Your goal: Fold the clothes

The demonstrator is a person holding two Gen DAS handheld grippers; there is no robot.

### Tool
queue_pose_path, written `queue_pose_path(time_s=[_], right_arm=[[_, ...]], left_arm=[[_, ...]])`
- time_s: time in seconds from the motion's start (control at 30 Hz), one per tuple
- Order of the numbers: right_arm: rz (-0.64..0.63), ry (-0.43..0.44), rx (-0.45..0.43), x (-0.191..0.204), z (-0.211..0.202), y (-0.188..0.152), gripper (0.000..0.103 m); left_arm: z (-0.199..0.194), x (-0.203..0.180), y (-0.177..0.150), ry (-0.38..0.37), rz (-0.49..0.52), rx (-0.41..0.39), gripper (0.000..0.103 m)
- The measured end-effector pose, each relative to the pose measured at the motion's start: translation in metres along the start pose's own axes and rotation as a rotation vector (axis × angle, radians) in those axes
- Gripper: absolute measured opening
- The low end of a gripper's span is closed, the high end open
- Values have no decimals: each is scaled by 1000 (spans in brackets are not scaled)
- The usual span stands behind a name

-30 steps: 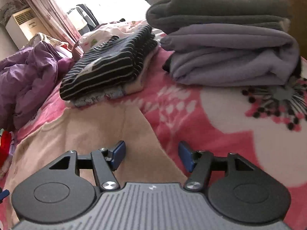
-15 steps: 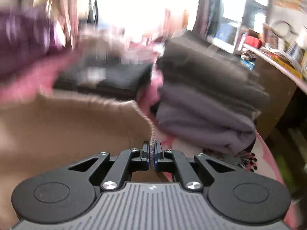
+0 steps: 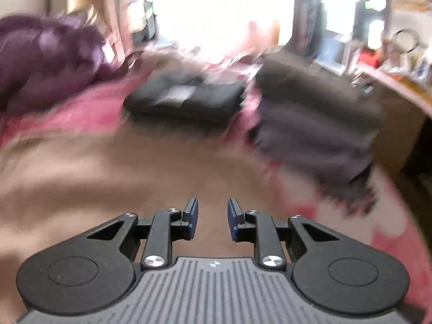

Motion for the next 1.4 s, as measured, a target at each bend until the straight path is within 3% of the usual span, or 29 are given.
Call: queue_pose_path(time_s=[0.03,0.17,0.23,0.37,0.43,0.57,0.77,0.9,0.97,1.0,1.07,1.1,1.3,1.4], right_arm=[[-17,-37,38,-9,13,-15,23],[82,-13,-9,-29,-1,-20,27],[55,-54,-25,-25,-16,-18,30],[106,6,-75,-3,-48,-22,30],[107,44,-92,17,-59,-25,30],[41,154,-87,84,-63,-27,30],[-178,408,-33,239,-65,-41,30],[-329,544,-6,328,-69,-66,30],[-382,580,15,357,-69,-84,29],[-399,589,24,368,-69,-93,22],[-410,571,24,377,-71,-105,24],[-397,568,24,379,-73,-108,23],[-410,553,39,376,-84,-118,23],[-436,534,42,375,-86,-119,22]], left_arm=[[-3,2,1,5,-1,-8,65],[-15,11,7,23,-7,-41,65],[-22,15,10,32,-10,-57,65],[-34,24,16,50,-16,-90,65],[-39,41,20,74,-77,-99,65],[-49,77,26,124,-199,-116,64],[-61,125,30,200,-369,-123,63],[-46,125,19,135,-429,-61,61],[-32,122,16,130,-422,-51,55],[-29,121,17,149,-402,-68,51],[-23,121,21,189,-362,-103,16],[-21,121,22,208,-341,-121,9],[-18,131,20,281,-286,-126,7],[-18,137,17,312,-266,-119,12]])
Point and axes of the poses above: each gripper's, at about its wrist camera, not at the fingertips, and z roughly the way its jaws point, x to its left, y to its top, the point moved 9 cm from there along z, roughly the way its jaws point, and after that the axes turned 6 degrees about y, right-handed, at the moved point
